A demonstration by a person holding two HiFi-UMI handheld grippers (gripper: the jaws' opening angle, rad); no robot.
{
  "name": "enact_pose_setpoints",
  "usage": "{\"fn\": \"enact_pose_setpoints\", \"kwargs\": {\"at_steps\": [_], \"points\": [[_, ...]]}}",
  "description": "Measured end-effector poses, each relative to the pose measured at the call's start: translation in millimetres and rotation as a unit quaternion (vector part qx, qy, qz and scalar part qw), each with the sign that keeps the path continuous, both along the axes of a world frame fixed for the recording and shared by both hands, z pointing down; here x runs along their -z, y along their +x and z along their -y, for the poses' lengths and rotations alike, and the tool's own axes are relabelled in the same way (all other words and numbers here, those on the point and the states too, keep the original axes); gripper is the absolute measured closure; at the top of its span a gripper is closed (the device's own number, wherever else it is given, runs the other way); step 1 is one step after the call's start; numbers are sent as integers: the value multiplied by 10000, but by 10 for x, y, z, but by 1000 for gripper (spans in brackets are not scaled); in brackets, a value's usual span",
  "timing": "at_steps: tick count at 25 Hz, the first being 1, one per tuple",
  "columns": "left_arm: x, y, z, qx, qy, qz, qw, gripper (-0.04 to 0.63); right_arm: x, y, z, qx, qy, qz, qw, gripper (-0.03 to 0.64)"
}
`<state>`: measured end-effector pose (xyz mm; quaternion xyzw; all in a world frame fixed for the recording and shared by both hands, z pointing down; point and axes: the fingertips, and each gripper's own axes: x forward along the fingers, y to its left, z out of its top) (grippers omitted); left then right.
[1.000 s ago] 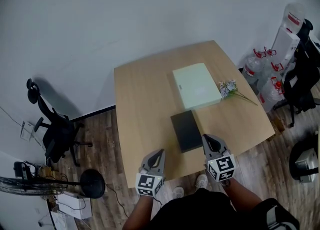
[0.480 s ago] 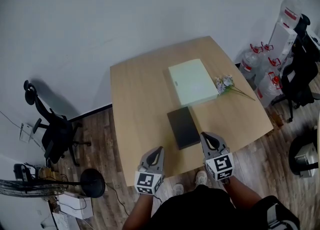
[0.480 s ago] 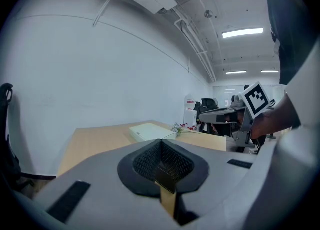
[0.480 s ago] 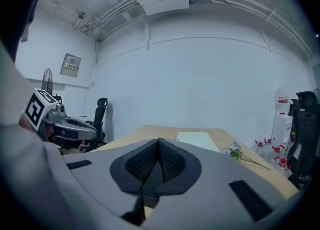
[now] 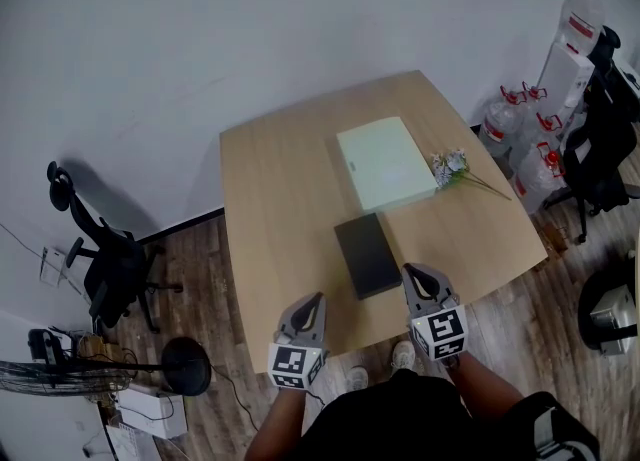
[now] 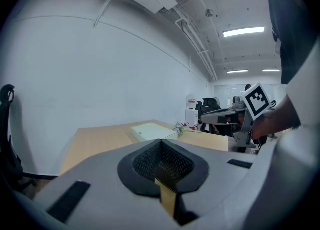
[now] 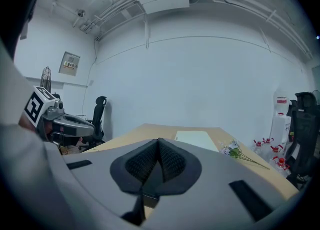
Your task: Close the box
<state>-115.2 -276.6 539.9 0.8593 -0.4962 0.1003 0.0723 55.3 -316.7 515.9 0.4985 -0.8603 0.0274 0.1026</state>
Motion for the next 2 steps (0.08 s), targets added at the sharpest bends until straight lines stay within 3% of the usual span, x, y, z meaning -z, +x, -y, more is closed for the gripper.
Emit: {"fn": "enact_pose_setpoints", "kwargs": {"at_steps": [2], "points": [[-7, -21, -1, 17, -6, 0, 10000, 580, -4, -10, 7, -7, 16, -2, 10000, 604]]}}
